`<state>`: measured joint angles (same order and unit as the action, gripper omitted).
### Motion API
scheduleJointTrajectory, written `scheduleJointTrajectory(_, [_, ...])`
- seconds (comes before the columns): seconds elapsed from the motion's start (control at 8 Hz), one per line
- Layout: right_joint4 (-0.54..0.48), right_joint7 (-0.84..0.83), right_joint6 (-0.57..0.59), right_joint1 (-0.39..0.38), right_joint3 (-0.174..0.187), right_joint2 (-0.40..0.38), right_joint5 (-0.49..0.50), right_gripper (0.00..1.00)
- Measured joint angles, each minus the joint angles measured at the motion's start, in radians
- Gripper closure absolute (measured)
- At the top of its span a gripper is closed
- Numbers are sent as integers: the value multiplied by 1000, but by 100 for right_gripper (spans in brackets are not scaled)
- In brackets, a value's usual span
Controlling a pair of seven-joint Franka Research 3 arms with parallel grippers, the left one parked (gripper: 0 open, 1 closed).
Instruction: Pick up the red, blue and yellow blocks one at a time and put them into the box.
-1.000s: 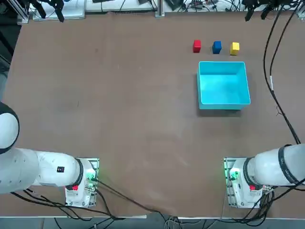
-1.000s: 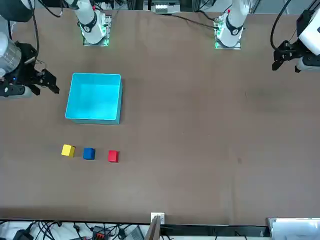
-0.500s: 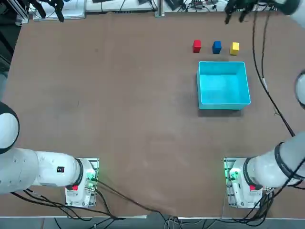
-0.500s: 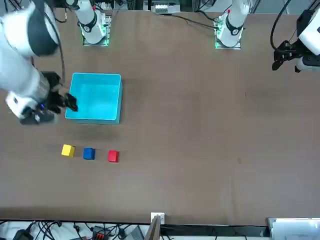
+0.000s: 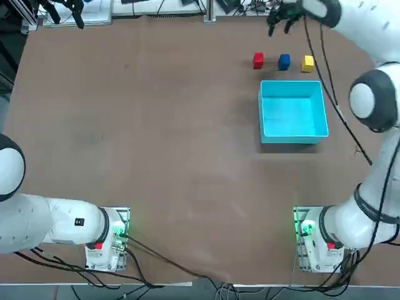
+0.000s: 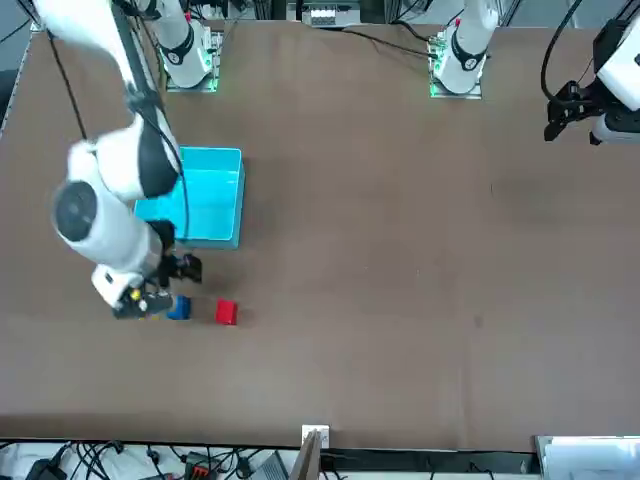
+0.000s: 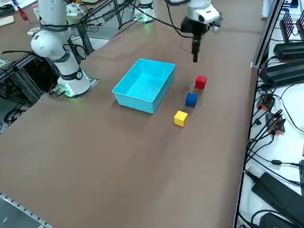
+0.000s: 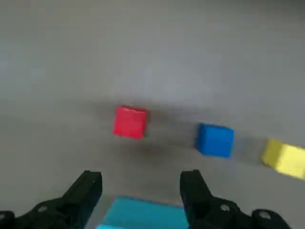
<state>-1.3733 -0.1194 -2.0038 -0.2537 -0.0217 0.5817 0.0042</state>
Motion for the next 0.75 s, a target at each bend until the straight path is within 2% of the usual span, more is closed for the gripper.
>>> scheduleJointTrajectory(0.25, [8, -9, -42, -35, 0, 72, 0, 0])
scheduleJointTrajectory(0.75, [13, -40, -153, -40, 1, 179, 0, 0])
